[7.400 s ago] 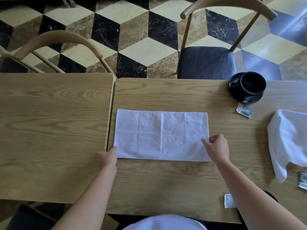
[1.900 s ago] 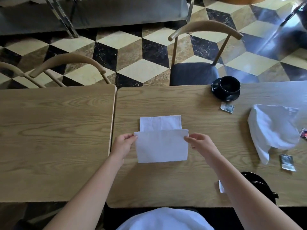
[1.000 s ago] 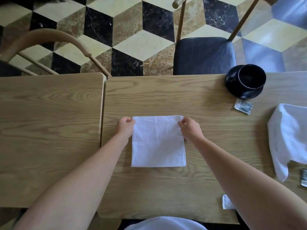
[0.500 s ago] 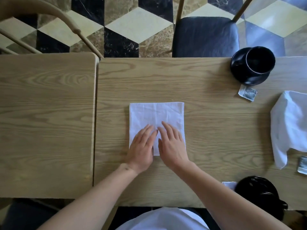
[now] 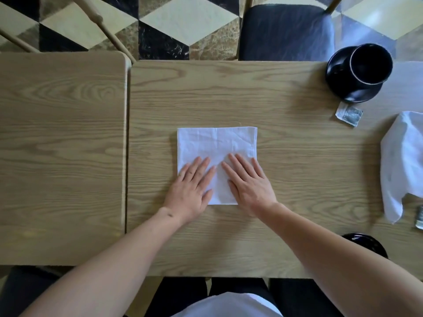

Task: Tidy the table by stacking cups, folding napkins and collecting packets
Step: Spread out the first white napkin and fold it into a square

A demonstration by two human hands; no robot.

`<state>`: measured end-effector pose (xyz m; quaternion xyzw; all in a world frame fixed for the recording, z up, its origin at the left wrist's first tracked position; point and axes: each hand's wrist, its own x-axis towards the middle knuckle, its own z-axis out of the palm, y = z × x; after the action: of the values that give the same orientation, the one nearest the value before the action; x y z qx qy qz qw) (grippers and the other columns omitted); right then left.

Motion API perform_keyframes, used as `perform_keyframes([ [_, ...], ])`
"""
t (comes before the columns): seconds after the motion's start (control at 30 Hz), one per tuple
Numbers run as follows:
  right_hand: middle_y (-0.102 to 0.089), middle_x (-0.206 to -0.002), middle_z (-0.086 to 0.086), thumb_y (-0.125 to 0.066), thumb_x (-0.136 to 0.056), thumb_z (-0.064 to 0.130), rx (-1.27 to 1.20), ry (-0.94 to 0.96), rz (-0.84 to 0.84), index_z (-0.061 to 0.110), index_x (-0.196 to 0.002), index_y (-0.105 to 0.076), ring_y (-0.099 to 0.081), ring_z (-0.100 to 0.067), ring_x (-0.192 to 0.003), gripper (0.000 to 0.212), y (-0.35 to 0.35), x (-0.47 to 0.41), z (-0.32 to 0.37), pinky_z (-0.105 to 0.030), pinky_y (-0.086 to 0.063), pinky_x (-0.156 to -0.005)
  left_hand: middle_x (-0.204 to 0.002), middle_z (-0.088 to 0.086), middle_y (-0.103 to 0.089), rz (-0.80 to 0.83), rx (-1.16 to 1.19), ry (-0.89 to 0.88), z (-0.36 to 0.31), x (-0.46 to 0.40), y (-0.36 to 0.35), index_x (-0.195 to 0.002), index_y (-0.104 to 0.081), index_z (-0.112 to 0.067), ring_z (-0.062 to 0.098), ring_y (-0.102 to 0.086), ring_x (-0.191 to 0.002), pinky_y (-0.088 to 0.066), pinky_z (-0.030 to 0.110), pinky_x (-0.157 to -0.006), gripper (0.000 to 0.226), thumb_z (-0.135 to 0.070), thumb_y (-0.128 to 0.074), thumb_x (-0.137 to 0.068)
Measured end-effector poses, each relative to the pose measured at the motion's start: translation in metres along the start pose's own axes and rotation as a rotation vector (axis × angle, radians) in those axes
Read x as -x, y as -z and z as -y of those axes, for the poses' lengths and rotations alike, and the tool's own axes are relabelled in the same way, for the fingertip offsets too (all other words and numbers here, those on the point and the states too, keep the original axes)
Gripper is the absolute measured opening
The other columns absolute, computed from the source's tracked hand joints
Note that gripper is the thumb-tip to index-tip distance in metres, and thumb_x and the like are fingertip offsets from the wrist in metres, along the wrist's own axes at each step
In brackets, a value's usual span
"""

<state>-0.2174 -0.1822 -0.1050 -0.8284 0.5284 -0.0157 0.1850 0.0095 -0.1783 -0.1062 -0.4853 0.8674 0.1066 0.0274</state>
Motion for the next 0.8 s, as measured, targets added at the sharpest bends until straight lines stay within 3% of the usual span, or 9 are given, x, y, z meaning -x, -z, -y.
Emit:
perform_keyframes([
  [0.07, -0.029, -0.165, -0.006, -0.043, -0.102, 0.03, -0.031, -0.056, -0.005, 0.017, -0.153, -0.04, -0.025, -0.025, -0.152, 0.052, 0.011, 0.001, 0.005, -0.047, -0.017, -0.124, -0.158, 0.017, -0.036, -0.017, 0.139, 0.128, -0.005, -0.001, 0.017, -0.147, -0.047, -0.014, 0.036, -0.032, -0.146, -0.03, 0.048, -0.118, 0.058, -0.031, -0.054, -0.091],
  [0.17, -0.044, -0.151, -0.015, -0.061, -0.089, 0.019, -0.224, -0.402, -0.098, 0.01, -0.137, -0.053, -0.038, -0.035, -0.138, 0.049, 0.033, 0.012, 0.008, -0.046, -0.035, -0.112, -0.134, 0.015, -0.053, -0.157, 0.446, 0.698, -0.006, 0.009, 0.042, -0.126, -0.059, -0.01, 0.034, -0.047, -0.124, -0.043, 0.046, -0.102, 0.042, -0.021, -0.062, -0.086],
  [0.27, -0.056, -0.121, -0.009, -0.059, -0.088, 0.017, -0.512, -0.8, -0.18, 0.012, -0.113, -0.057, -0.053, -0.029, -0.113, 0.025, 0.047, 0.033, 0.01, -0.04, -0.047, -0.091, -0.108, 0.008, -0.064, -0.177, 0.846, 1.215, -0.003, 0.03, 0.055, -0.118, -0.058, -0.007, 0.024, -0.06, -0.095, -0.049, 0.037, -0.081, 0.032, -0.017, -0.061, -0.088],
  [0.37, -0.065, -0.099, -0.006, -0.057, -0.089, 0.028, -0.7, -1.068, -0.042, 0.011, -0.102, -0.059, -0.06, -0.027, -0.091, 0.022, 0.05, 0.045, 0.016, -0.033, -0.045, -0.071, -0.098, 0.011, -0.067, -0.101, 1.371, 1.505, -0.007, 0.041, 0.064, -0.105, -0.06, -0.007, 0.024, -0.064, -0.082, -0.052, 0.035, -0.073, 0.017, -0.018, -0.06, -0.092],
  [0.43, -0.061, -0.08, -0.003, -0.058, -0.088, 0.03, -0.796, -1.102, 0.043, 0.011, -0.085, -0.057, -0.055, -0.025, -0.075, 0.019, 0.049, 0.047, 0.024, -0.029, -0.038, -0.057, -0.099, 0.014, -0.067, -0.08, 1.573, 1.576, -0.01, 0.042, 0.067, -0.105, -0.06, -0.007, 0.029, -0.067, -0.085, -0.055, 0.037, -0.072, 0.02, -0.024, -0.063, -0.095],
  [0.53, -0.049, -0.052, 0.007, -0.062, -0.085, 0.027, -0.895, -1.116, 0.046, 0.011, -0.057, -0.047, -0.044, -0.012, -0.048, 0.036, 0.051, 0.04, 0.033, -0.027, -0.03, -0.049, -0.082, 0.013, -0.067, -0.075, 1.702, 1.538, -0.009, 0.036, 0.071, -0.096, -0.064, -0.004, 0.02, -0.061, -0.06, -0.049, 0.024, -0.044, 0.021, -0.025, -0.068, -0.094],
  [0.6, -0.04, -0.038, 0.012, -0.066, -0.086, 0.028, -0.975, -1.173, 0.062, 0.016, -0.054, -0.05, -0.036, -0.008, -0.032, 0.038, 0.057, 0.034, 0.036, -0.021, -0.026, -0.04, -0.071, 0.009, -0.062, -0.051, 1.738, 1.485, -0.008, 0.033, 0.073, -0.089, -0.064, -0.007, 0.014, -0.056, -0.049, -0.044, 0.019, -0.037, 0.014, -0.02, -0.068, -0.093],
  [0.7, -0.053, -0.052, 0.002, -0.068, -0.088, 0.026, -1.101, -1.189, 0.071, 0.006, -0.079, -0.07, -0.043, -0.011, -0.033, 0.022, 0.069, 0.029, 0.035, -0.015, -0.03, -0.036, -0.066, 0.005, -0.062, -0.034, 1.659, 1.418, -0.002, 0.034, 0.08, -0.085, -0.064, -0.009, 0.011, -0.056, -0.046, -0.044, 0.019, -0.037, 0.009, -0.014, -0.069, -0.092],
  [0.8, -0.066, -0.072, -0.009, -0.066, -0.089, 0.019, -1.206, -1.133, 0.008, 0.005, -0.086, -0.067, -0.059, -0.018, -0.049, 0.014, 0.081, 0.031, 0.036, -0.023, -0.043, -0.044, -0.065, 0.005, -0.062, -0.049, 1.632, 1.347, 0.004, 0.041, 0.089, -0.081, -0.064, -0.012, 0.013, -0.057, -0.051, -0.045, 0.021, -0.039, 0.012, -0.013, -0.071, -0.09],
])
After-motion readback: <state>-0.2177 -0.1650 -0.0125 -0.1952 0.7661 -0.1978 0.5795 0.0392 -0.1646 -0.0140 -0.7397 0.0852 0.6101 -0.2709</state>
